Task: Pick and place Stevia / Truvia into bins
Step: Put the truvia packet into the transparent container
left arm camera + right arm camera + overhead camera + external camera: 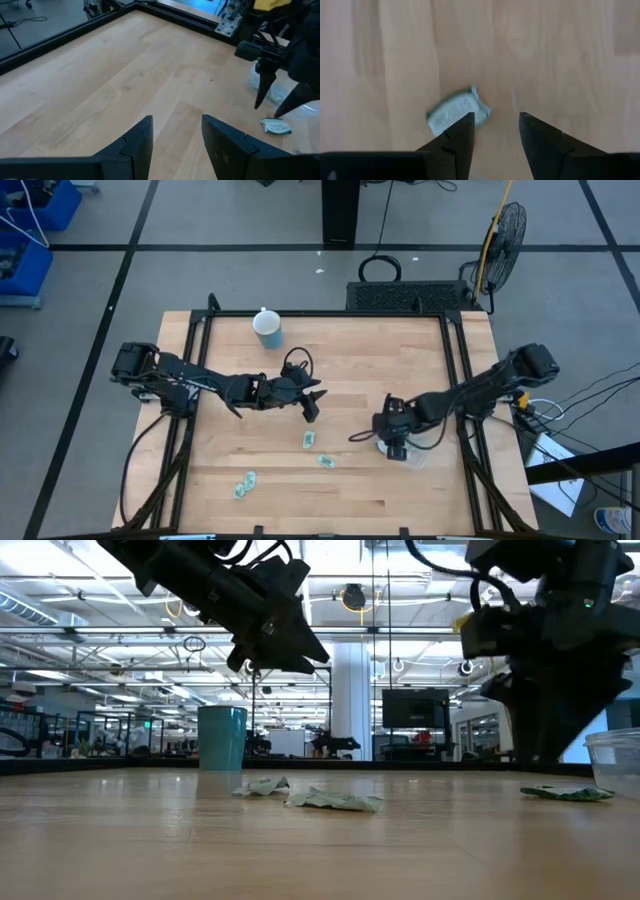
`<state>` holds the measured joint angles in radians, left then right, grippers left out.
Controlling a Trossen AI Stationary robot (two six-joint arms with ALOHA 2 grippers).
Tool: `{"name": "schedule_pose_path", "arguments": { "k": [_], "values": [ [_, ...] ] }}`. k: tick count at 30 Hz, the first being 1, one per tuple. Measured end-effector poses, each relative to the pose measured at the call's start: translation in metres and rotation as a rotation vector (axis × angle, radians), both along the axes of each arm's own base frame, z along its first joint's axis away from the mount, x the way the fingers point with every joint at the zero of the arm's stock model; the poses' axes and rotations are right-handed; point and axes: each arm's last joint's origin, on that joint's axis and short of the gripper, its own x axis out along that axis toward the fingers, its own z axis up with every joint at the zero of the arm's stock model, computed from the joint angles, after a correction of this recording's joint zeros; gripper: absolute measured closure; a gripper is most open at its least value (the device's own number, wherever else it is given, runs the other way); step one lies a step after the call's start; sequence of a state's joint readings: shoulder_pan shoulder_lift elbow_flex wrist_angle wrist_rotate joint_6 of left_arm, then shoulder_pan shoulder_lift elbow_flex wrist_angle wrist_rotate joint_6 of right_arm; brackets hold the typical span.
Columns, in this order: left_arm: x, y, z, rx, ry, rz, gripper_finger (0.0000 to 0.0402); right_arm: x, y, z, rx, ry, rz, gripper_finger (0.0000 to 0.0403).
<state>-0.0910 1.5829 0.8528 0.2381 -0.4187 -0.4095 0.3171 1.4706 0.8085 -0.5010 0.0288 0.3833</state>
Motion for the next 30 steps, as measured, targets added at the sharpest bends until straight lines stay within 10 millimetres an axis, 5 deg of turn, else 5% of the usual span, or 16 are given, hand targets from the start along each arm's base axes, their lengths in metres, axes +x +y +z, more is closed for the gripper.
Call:
{"name": "schedule_pose_path", "arguments": {
  "k": [17, 22, 27, 30],
  "values": [
    [0.000, 0.008, -0.001, 0.039, 0.028, 0.005, 0.0227, 0.010, 0.003, -0.025, 0.021, 0.053, -0.016, 0.0296],
    [-0.001, 0.008, -0.003, 0.044, 0.056, 0.003, 0.0227, 0.012, 0.002, -0.029, 0.011, 0.058, -0.077, 0.0362],
    [-0.002, 0.008, -0.003, 0.044, 0.059, 0.004, 0.0227, 0.008, 0.000, -0.010, 0.015, 0.039, -0.110, 0.0395],
    [-0.002, 0.008, -0.004, 0.044, 0.063, 0.004, 0.0227, 0.005, 0.005, 0.030, -0.041, -0.006, -0.118, 0.0401]
  ]
}}
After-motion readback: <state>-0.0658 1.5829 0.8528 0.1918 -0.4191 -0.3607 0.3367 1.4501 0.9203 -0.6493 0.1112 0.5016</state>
